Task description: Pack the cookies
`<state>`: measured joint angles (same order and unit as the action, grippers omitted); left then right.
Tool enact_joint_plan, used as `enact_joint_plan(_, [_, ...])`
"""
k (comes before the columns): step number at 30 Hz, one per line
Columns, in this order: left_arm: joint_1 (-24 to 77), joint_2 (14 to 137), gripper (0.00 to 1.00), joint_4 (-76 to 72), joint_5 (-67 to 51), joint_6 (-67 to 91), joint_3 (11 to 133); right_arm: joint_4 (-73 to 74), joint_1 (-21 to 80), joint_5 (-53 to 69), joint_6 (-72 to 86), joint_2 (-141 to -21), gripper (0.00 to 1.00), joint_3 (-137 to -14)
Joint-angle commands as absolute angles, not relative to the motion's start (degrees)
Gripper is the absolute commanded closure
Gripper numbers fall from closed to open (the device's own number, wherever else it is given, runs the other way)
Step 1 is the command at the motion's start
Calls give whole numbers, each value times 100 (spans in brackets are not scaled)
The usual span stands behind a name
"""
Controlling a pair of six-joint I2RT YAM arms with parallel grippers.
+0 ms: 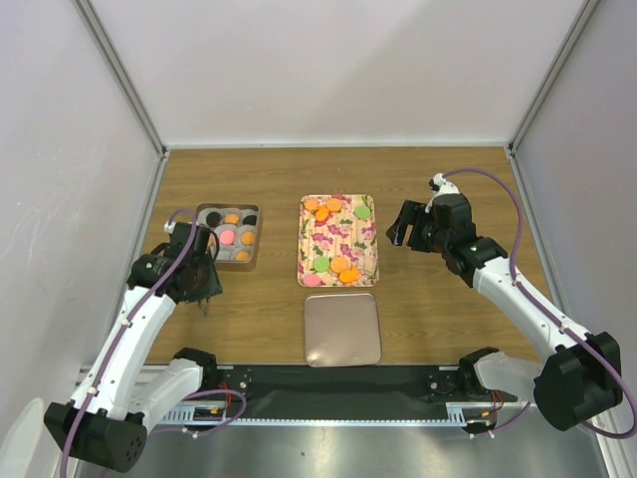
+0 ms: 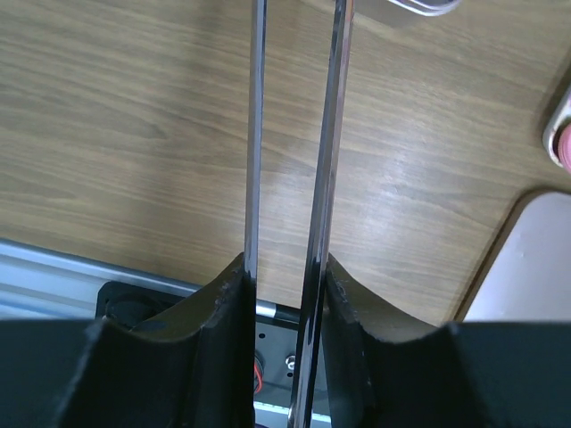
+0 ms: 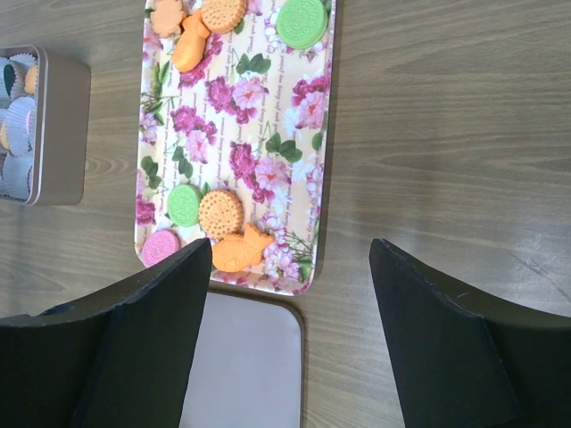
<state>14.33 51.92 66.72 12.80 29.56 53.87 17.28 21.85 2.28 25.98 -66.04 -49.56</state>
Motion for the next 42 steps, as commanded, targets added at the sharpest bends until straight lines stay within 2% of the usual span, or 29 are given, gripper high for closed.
enact_joint_plan(1, [1248,5142,62,6610,1275,3015,5467,1573,2171,316,2637,-6504,22,-5098])
enact_joint_plan(28, [1257,5537,62,6073,695,2224,6179,1556,2127,105,2382,-6741,22,-5133])
enact_joint_plan(36, [1327,5731,63,6003,650,2373,6354,1327,2127,484,2285,-7057,22,-5063])
enact_joint_plan(42, [1336,6099,62,6187,528,2443,6775,1949,2127,712,2733,-7452,22,-5755])
